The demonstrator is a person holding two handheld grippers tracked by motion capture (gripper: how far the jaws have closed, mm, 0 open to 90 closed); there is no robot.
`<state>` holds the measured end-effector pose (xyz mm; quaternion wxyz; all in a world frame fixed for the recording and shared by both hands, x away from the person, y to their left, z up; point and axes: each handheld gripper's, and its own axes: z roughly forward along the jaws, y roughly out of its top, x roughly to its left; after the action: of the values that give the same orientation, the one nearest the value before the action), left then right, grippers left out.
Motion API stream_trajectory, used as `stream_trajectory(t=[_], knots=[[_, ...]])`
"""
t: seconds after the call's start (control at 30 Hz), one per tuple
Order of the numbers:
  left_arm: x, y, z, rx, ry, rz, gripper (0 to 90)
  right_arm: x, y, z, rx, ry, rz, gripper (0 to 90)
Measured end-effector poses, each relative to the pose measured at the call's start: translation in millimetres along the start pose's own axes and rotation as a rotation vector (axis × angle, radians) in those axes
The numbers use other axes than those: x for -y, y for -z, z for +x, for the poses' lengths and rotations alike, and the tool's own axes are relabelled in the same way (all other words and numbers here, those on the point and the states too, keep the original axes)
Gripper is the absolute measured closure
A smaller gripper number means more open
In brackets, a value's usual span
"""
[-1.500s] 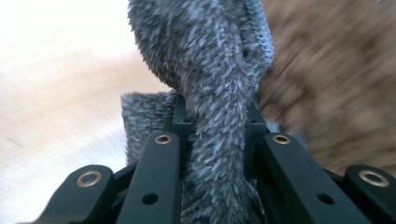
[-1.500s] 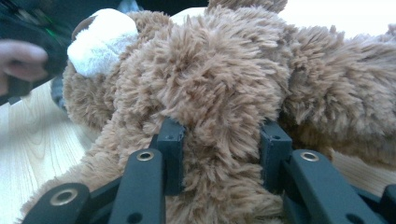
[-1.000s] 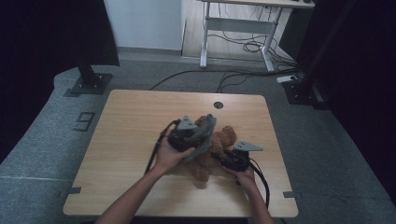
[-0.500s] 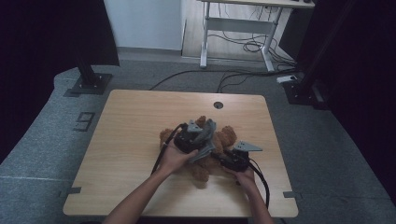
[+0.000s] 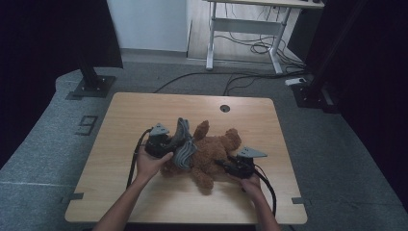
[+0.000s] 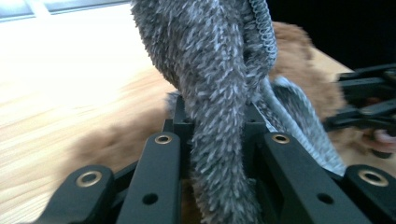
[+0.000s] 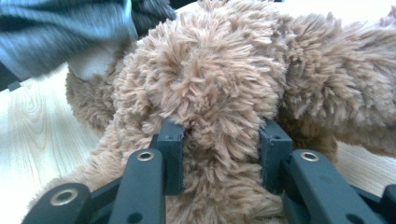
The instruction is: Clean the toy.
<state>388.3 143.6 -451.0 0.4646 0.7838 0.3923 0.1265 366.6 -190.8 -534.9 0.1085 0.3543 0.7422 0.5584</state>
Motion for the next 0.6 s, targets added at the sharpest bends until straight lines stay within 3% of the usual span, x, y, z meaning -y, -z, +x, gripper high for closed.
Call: stream_trajectory(t=[0.23,0.6], knots=[[26.9,16.6,36.1,-0.051,0.094,0.016,75.3,0.2,0.2,-0.2,0.002,-0.002,-0.001,61.6],[53.5,17.6,55.0,-0.110,0.137,0.064,75.4,0.5,0.2,0.4,0.006,-0.008,-0.003,61.7]])
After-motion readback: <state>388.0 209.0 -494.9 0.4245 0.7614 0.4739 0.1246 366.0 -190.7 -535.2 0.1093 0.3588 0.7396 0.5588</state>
